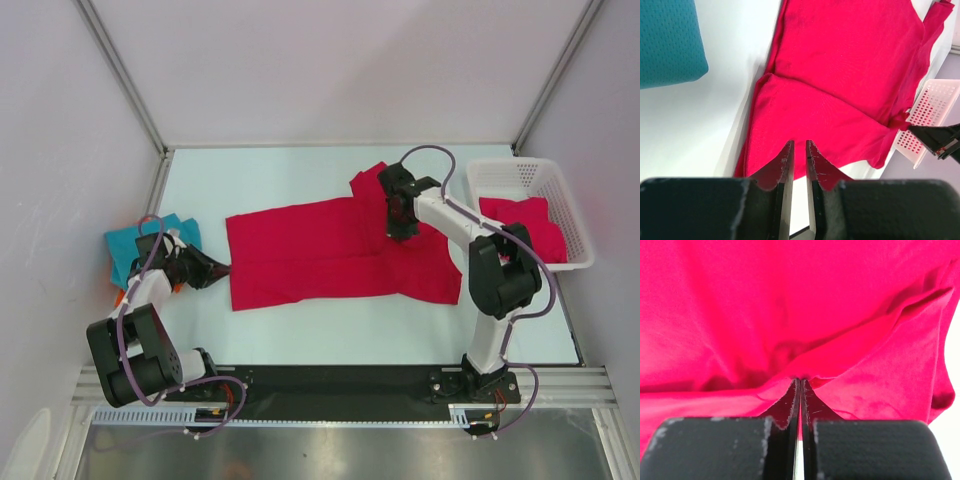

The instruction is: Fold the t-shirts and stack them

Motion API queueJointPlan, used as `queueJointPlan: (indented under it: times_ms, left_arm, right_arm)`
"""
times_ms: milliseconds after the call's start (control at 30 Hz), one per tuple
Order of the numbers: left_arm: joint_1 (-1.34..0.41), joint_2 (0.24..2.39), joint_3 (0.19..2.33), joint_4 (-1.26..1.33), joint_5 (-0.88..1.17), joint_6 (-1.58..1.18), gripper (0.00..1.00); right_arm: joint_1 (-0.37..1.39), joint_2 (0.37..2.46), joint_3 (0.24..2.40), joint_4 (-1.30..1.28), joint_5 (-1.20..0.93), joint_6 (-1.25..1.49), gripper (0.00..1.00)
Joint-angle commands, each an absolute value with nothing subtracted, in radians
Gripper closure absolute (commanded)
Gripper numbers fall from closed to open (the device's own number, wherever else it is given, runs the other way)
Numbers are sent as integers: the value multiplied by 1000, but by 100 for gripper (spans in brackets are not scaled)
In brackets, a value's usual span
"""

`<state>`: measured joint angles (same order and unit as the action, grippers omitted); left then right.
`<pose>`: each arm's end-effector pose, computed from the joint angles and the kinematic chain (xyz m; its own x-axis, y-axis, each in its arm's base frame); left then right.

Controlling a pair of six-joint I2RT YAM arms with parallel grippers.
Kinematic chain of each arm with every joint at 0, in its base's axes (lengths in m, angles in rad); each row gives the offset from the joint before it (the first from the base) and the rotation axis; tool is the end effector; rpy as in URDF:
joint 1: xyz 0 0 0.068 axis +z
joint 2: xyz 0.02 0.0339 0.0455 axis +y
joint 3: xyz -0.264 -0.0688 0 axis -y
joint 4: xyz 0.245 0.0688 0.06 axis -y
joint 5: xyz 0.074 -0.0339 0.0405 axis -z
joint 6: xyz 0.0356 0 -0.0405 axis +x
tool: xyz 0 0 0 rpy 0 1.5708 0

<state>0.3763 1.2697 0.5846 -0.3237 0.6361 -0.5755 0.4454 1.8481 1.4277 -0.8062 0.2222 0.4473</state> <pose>0.2162 0.0627 0.1702 -0.6596 -0.7314 -0.1734 -0.4293 0.5560 -0.7117 0.3437 0.1554 0.2199 -0.9187 0.0289 -0.3940 0.0491 0.9980 -0.0411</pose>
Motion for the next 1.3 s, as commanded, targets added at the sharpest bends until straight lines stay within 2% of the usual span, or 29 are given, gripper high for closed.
queueJointPlan:
  times_ms: [0, 100, 233, 333, 433, 533, 700, 733, 767, 867, 1033, 1167, 1267]
  left_arm:
    - [387, 1267, 620, -304, 667, -566, 81]
    - [387, 1264, 632, -310, 675, -569, 81]
    - [387, 1253, 675, -321, 655, -566, 82]
    - [387, 1259, 753, -351, 623, -548, 82]
    - [388, 1296, 843, -353, 606, -541, 84]
    - [384, 1385, 938, -307, 626, -554, 86]
    - [368, 1563, 1103, -295, 661, -548, 87]
    - [364, 1604, 1136, -295, 658, -549, 80]
    - [362, 1618, 1150, -293, 661, -552, 1]
    - [351, 1646, 1192, -293, 667, -552, 0]
    - [328, 1675, 1238, -304, 650, -517, 0]
    - [316, 1712, 1273, -330, 649, -491, 0]
    - [302, 1721, 1285, -330, 635, -479, 0]
  right_arm:
    - [442, 1917, 1509, -830, 250, 433, 92]
    - [439, 1953, 1516, -802, 245, 433, 70]
    - [437, 1974, 1542, -779, 245, 431, 69]
    - [433, 1977, 1640, -790, 267, 408, 61]
    - [419, 2005, 1770, -795, 262, 384, 60]
    - [394, 2081, 1902, -781, 224, 383, 59]
    - [358, 2354, 2220, -776, 164, 400, 59]
    - [351, 2397, 2268, -782, 131, 419, 59]
    - [347, 2440, 2311, -802, 109, 426, 60]
    - [334, 2559, 2431, -818, 74, 436, 60]
    - [256, 2539, 2388, -721, 35, 448, 53]
    - [172, 2534, 2402, -673, 11, 468, 59]
    - [135, 2549, 2422, -666, -35, 472, 60]
